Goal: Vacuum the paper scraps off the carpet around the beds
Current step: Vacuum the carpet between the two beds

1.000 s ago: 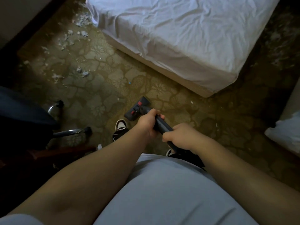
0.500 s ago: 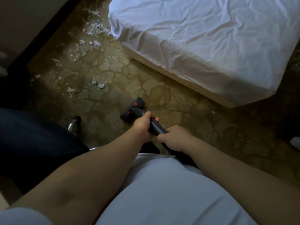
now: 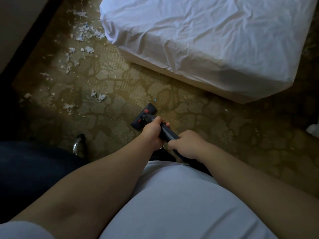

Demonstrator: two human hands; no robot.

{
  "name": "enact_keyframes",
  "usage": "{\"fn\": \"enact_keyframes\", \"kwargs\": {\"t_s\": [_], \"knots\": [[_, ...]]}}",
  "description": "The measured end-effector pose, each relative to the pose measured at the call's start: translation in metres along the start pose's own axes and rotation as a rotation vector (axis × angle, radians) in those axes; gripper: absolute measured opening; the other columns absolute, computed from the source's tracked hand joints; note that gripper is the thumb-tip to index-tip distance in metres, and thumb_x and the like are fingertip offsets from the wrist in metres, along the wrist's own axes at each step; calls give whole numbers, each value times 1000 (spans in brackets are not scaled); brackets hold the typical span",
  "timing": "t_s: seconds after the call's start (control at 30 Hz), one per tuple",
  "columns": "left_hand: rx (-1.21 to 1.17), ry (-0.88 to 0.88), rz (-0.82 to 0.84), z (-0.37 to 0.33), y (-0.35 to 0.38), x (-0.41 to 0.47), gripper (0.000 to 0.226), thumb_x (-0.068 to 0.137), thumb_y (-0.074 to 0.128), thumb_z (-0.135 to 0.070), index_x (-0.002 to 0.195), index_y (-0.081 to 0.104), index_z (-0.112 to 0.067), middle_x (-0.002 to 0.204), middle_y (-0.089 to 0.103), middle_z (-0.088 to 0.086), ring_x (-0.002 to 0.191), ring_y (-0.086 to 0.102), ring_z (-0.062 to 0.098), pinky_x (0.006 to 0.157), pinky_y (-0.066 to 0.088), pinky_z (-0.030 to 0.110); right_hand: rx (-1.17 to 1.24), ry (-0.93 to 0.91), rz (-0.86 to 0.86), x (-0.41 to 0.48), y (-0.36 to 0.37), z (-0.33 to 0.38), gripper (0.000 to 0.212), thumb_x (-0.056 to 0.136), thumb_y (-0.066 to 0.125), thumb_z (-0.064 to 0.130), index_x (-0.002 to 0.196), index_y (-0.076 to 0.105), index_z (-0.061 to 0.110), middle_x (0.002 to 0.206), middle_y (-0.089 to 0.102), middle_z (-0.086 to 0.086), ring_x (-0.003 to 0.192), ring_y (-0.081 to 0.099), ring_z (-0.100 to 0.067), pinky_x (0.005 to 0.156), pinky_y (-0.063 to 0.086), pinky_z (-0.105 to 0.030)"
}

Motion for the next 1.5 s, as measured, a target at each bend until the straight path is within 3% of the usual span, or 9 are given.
{"fn": "enact_keyframes", "kwargs": {"t_s": [0.27,0.53,0.7,0.9,1.1,1.23,1.33,1.43,1.5], "knots": [[72,-6,-11,-3,8,-1,7,94,60,-11,89,56,-10,74,58,3,58,58,12,54,52,27,69,41,3,-8,-2,-2,32,75,74,33,95,71,8,73,76,-12,52,67,-21,54,48,-27],[60,-18,68,-11,26,-3,7,93,63,-13,93,57,-10,76,59,4,60,60,13,54,54,27,126,11,-24,-13,-15,3,28,81,75,32,98,68,10,76,74,-12,74,79,-33,63,55,-38],[60,9,47,-17,29,2,10,92,63,-15,86,56,-11,72,59,3,59,60,14,56,53,29,35,-21,-49,-8,-15,8,23,86,72,36,94,68,14,66,70,-3,52,65,-17,56,51,-28],[15,32,13,-11,24,0,9,92,64,-15,92,56,-11,75,60,4,58,62,14,59,55,30,0,-49,-30,-4,-16,3,23,88,72,34,97,67,13,71,68,-4,52,63,-15,52,49,-25],[-68,46,-25,13,12,-14,7,92,63,-14,90,57,-12,72,60,2,58,60,14,62,54,31,-73,-88,35,-10,-18,-14,28,83,75,36,97,70,12,69,72,-5,47,64,-15,50,48,-25],[-218,61,-98,47,3,-26,5,92,63,-14,90,58,-12,72,60,2,56,59,13,58,55,28,-183,-117,123,-15,-19,-31,38,73,77,40,98,72,11,81,76,-10,67,73,-25,64,57,-36],[-328,111,-140,86,2,-38,5,92,63,-12,87,59,-12,72,59,3,60,59,13,67,56,30,-298,-160,175,-23,-20,-57,42,67,78,43,96,72,13,86,78,-12,80,78,-32,78,64,-47],[-458,153,-186,134,2,-49,6,86,66,-13,87,61,-11,72,61,4,64,60,16,83,56,36,-417,-193,220,-34,-21,-90,34,75,78,40,95,71,14,83,78,-12,76,77,-30,73,63,-42],[-513,168,-223,166,-2,-58,8,84,68,-14,87,62,-11,72,62,4,65,60,16,83,56,37,-487,-219,251,-46,-20,-112,31,77,78,40,93,71,14,82,78,-11,72,75,-28,67,61,-40]]}}
Point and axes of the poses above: each hand's wrist, its own x-axis towards the middle knuckle, its own y-axis out of the palm, z = x × y, the point moved 4 cm from there along x, towards the middle knuckle
